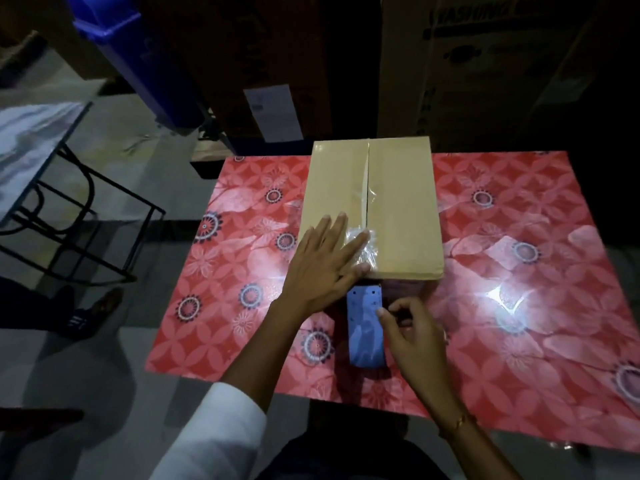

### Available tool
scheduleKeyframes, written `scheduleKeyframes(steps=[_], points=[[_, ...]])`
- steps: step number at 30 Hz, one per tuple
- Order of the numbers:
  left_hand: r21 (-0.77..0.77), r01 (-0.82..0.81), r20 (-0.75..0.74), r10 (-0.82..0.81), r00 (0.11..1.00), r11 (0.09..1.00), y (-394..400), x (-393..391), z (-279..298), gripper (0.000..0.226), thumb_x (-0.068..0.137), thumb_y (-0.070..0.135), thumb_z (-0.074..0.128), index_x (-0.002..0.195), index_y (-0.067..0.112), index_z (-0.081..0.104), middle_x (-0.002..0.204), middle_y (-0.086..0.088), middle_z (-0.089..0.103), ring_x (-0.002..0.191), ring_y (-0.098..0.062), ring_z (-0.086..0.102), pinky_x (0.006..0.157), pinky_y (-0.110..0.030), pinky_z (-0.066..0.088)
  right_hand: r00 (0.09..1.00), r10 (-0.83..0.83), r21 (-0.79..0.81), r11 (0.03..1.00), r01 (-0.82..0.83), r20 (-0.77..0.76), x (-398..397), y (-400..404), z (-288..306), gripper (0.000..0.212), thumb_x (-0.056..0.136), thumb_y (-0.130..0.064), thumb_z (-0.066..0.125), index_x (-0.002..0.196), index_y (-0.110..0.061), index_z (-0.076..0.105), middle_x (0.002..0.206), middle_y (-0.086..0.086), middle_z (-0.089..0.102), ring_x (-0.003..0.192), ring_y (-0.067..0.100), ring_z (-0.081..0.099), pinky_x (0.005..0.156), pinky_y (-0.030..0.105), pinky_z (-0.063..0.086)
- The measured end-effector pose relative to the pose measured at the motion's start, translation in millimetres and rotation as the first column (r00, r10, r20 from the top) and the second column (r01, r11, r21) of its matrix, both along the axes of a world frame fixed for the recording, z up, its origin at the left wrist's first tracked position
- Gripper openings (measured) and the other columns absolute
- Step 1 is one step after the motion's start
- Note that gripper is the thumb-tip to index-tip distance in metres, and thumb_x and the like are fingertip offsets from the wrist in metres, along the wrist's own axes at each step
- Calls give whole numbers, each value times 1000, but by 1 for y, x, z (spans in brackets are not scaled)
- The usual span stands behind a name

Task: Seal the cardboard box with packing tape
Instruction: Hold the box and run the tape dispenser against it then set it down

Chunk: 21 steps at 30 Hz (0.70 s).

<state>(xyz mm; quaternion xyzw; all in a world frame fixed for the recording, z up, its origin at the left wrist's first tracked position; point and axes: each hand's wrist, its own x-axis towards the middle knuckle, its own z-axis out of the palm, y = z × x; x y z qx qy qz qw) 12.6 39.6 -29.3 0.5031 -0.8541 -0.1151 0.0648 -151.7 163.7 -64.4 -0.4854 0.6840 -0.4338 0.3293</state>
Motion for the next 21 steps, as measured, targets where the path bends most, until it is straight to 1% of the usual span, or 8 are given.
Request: scheduleKeyframes(steps=[2,4,5,7,10,14,17,21], points=[[12,9,17,-10,1000,1000,-1,1,1,70,92,72,20,156,46,18,170,0,0,156,-22,-5,122,-43,-1,993,-20,102,995,8,120,10,5,-3,21,86,-27,75,90,-21,56,79,-1,63,71,12,61,66,26,52],[34,11,38,-12,999,999,-7,3,3,74,86,78,23,154,47,23,169,-1,6,155,-24,2,121,-46,7,980,-43,137,990,17,194,19,7,-6,24,86,-27,76,96,-22,55,77,-6,61,68,4,58,62,13,46],[36,14,43,-16,999,999,-12,4,6,76,83,81,25,151,48,28,168,-1,13,153,-26,7,119,-48,12,976,-53,145,989,22,210,22,7,-8,27,86,-29,76,102,-22,56,80,-7,62,69,0,59,64,12,46],[8,46,39,-46,998,999,-22,6,11,79,77,86,27,145,48,39,163,-1,25,147,-29,19,116,-52,21,966,-51,181,983,5,252,27,7,-12,40,85,-36,75,117,-23,55,97,-8,68,84,0,64,74,20,51],[-8,120,41,-120,992,993,-33,10,9,76,81,82,21,147,47,37,165,-3,21,151,-28,14,119,-52,12,941,-102,222,975,29,323,39,11,-19,47,86,-36,75,126,-25,54,114,-14,69,101,0,67,86,26,54],[-13,148,89,-146,985,989,-37,10,2,63,94,71,14,154,50,18,169,-3,4,155,-28,0,122,-54,-1,918,-189,221,968,116,349,59,15,-23,42,91,-39,67,128,-27,52,112,-19,67,100,-7,65,81,18,51],[-16,157,84,-155,984,987,-38,10,0,60,97,68,18,154,50,16,169,-2,1,155,-27,-2,121,-54,-4,907,-226,194,967,165,355,67,17,-25,39,95,-35,63,131,-25,51,115,-20,65,98,-17,62,77,5,47],[-18,168,78,-167,983,986,-37,11,-2,64,94,72,15,154,50,15,169,-3,1,155,-28,-3,121,-55,-5,892,-245,170,966,194,379,70,18,-27,36,96,-29,62,130,-23,52,118,-15,65,98,-18,62,77,3,47]])
